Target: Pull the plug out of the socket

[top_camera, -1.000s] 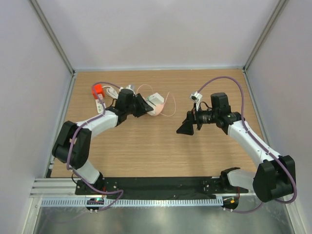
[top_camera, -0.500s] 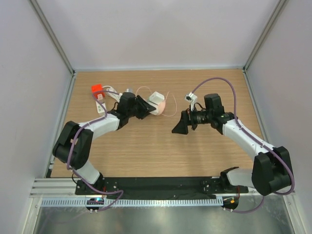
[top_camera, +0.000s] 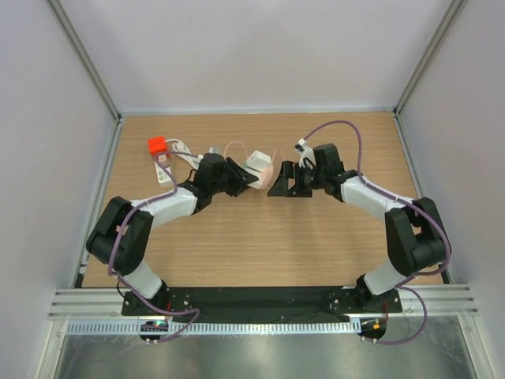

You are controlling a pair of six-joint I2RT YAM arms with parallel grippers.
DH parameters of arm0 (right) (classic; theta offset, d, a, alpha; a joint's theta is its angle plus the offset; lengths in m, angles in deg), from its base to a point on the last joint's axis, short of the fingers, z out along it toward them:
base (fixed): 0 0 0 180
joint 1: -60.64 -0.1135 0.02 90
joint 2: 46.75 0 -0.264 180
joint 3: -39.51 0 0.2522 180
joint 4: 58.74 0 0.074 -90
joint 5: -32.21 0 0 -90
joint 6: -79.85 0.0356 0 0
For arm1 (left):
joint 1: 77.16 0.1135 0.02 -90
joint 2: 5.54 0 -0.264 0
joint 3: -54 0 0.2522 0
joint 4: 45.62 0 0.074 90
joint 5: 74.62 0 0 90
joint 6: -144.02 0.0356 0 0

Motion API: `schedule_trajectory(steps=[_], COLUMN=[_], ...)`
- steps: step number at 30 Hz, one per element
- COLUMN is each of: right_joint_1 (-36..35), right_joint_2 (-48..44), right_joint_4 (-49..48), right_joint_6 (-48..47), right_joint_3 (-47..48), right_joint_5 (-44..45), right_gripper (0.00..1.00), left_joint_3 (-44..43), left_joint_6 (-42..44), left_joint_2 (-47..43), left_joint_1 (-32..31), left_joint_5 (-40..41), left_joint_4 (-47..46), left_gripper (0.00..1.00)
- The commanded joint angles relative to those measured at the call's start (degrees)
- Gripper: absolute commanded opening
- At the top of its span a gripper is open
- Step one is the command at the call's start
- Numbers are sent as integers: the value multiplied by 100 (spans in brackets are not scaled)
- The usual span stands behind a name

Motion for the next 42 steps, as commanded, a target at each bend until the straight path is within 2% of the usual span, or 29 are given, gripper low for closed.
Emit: schedule_trajectory(steps=[1,5,9,15,19,25,28,29,32,33,38,39,42], right_joint_1=[-30,-65,-118,-153,-153,-205,-214,-214,-214,-214,-214,-214,-214], right_joint_2=[115,423,670,881,898,1056,1101,1101,1057,1030,706,644,407], right_joint_4=[-738,-1229,-1221,-1335,-1493,-1669,-1722,-1739,-1739,-1722,-1134,-1055,-1107], right_joint_6=[861,1371,1557,1724,1917,2093,2111,2111,2015,1953,1207,1066,663], right_joint_3=[428,499,596,693,640,613,613,622,631,631,631,605,464], right_joint_5=[372,618,979,1400,1638,1692,1692,1700,1735,1770,2621,3041,3579], right_gripper=[99,97,93,83,70,60,50,40,19,3,1,1,1], left_joint_3=[15,156,209,280,306,315,323,315,315,315,385,394,446], left_joint_6=[-167,-316,-448,-615,-747,-967,-1081,-1116,-1187,-1187,-1073,-1029,-897], left_joint_2=[-420,-420,-429,-455,-429,-332,-253,-209,-165,-139,-244,-288,-472], left_joint_1=[-120,-226,-287,-393,-437,-525,-569,-586,-621,-630,-639,-639,-639], left_joint_5=[-175,-149,-114,-52,-35,18,18,27,-8,-17,18,70,158], left_joint_4=[-982,-1176,-1334,-1475,-1580,-1774,-1897,-1949,-2037,-2055,-1916,-1836,-1573], left_gripper=[0,0,0,0,0,0,0,0,0,0,0,0,0])
